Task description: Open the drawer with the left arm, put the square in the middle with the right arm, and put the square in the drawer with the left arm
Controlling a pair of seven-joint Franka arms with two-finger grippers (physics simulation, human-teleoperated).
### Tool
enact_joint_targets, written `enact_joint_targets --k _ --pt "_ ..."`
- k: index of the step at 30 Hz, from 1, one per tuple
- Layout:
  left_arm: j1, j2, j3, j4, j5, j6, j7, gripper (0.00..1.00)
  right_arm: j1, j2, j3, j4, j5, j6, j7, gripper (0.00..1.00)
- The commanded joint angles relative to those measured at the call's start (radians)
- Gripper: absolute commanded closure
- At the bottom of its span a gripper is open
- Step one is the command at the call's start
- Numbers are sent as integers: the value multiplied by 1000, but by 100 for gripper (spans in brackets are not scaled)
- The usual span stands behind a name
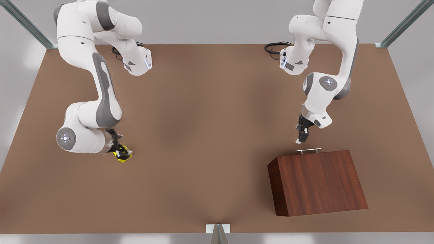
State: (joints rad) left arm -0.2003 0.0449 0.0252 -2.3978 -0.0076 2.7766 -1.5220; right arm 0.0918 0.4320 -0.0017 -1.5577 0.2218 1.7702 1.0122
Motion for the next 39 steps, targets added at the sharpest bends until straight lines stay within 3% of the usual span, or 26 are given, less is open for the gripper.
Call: enact_joint_targets --k 1,6,10,12,13,17,22,28,39 --pt "94 1 1 0 0 0 -1 0 3 1 0 -1 1 0 0 0" --pt "96 6 4 3 0 1 -1 0 143 14 6 45 -252 -18 121 0" --pt "96 21 4 6 0 18 -1 0 109 28 3 71 -217 2 53 0" --pt "102 24 4 6 0 24 -1 0 40 40 -1 65 -171 2 -279 0" --pt "102 29 4 6 0 24 -1 0 13 44 -1 65 -168 0 -299 0" --pt "104 44 4 6 0 60 -1 0 -17 90 -3 22 -160 98 -150 0" --pt "105 56 4 6 0 61 -1 0 -55 14 0 -260 -145 361 -187 0" --pt "107 76 4 8 0 100 2 0 -83 96 -1 -245 -78 522 -222 0" --pt "107 99 4 16 8 100 3 0 -101 154 -3 -228 -180 500 -141 0"
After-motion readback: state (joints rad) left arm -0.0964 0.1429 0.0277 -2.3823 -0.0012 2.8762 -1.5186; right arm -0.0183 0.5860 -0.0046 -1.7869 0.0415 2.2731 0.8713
